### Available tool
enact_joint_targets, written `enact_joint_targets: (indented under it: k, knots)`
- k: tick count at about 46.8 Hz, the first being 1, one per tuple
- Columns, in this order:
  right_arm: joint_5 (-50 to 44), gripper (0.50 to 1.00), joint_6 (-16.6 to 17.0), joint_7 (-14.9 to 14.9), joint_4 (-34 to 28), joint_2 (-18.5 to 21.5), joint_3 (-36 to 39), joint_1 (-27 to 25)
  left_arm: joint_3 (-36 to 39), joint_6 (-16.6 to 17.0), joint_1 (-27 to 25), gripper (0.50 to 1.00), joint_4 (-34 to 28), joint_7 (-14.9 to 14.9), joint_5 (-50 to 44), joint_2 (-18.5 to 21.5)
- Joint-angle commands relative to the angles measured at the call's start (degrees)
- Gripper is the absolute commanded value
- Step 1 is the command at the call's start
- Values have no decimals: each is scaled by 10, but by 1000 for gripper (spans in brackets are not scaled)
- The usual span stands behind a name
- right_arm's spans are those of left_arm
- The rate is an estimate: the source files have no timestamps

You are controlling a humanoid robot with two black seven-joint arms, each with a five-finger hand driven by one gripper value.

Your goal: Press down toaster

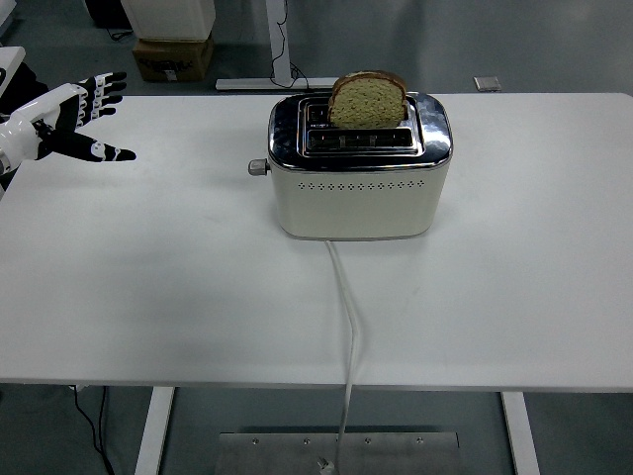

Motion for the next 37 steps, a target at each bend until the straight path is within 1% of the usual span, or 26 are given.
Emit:
enact_joint_targets:
  k: [1,3,4,5,11,18,27,37]
  knots:
    - [0,1000,0,0,0,0,1,0,1,0,2,1000,-31,0,2,12]
    - [1,998,0,0,0,0,1,1,1,0,2,1000,-41,0,2,16]
    - [0,1000,0,0,0,0,0,0,1,-1,0,1000,-66,0,9,31]
    - [0,1000,0,0,0,0,0,0,1,-1,0,1000,-73,0,14,34]
    - [0,998,0,0,0,0,0,1,1,-1,-12,1000,-118,0,60,47]
    - [0,998,0,0,0,0,0,0,2,-2,-12,1000,-127,-1,89,47]
    - [0,1000,0,0,0,0,0,0,10,-7,-11,1000,-131,-2,150,47]
    - [0,998,0,0,0,0,0,0,10,-7,-12,1000,-169,0,188,47]
